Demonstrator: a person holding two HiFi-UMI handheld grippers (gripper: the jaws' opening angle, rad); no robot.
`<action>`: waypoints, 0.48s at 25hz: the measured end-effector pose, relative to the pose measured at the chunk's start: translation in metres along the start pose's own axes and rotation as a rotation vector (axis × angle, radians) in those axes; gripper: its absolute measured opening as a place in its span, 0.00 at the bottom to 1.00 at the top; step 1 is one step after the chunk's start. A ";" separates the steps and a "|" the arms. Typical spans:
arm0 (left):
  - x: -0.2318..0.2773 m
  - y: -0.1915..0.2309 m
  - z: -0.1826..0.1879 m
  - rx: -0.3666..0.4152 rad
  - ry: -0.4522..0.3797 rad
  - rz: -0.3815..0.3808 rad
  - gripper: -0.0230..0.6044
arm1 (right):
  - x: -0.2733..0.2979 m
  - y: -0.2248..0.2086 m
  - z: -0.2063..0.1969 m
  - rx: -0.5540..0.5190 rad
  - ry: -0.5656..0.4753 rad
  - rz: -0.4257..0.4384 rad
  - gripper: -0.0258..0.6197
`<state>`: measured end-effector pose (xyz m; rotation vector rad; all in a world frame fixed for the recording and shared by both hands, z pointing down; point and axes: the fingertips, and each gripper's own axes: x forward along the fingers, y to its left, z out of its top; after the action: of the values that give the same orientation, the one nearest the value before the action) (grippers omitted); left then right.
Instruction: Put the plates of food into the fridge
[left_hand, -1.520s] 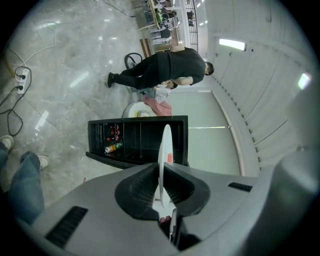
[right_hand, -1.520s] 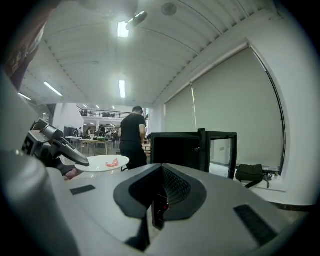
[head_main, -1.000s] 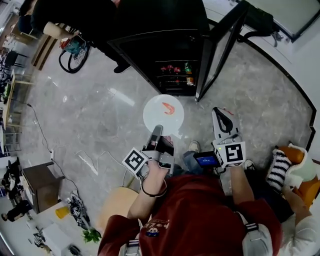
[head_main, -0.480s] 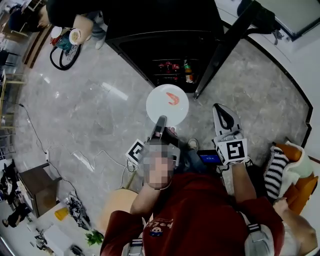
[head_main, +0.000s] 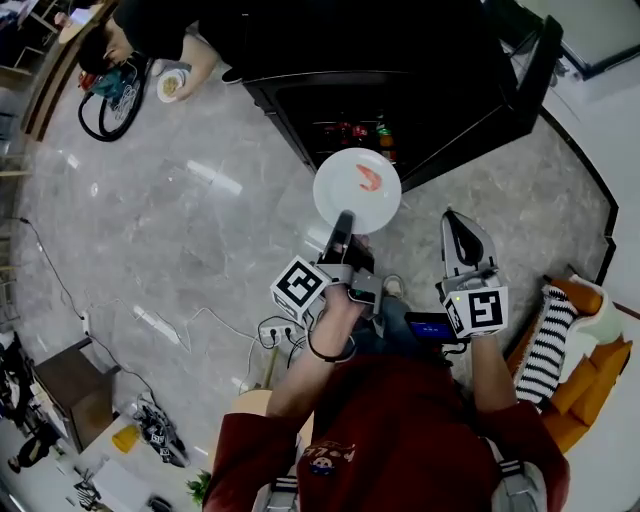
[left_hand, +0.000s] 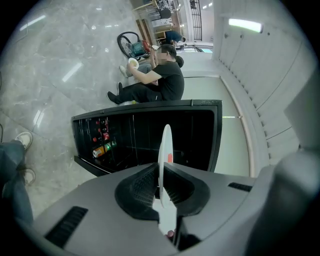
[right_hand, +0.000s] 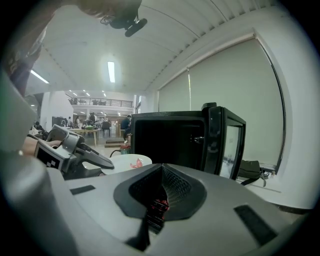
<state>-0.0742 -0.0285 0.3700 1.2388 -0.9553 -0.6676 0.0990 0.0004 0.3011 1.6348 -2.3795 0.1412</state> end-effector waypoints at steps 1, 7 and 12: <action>0.005 0.001 0.006 0.002 0.003 -0.001 0.08 | 0.005 0.004 0.000 0.000 0.001 -0.002 0.06; 0.028 0.016 0.029 0.007 0.013 0.003 0.08 | 0.035 0.022 0.000 -0.012 -0.015 0.011 0.06; 0.053 0.027 0.026 0.002 -0.002 -0.004 0.08 | 0.055 0.014 -0.003 0.007 -0.048 0.032 0.06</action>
<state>-0.0743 -0.0793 0.4100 1.2419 -0.9556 -0.6714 0.0679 -0.0434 0.3187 1.6221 -2.4438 0.1173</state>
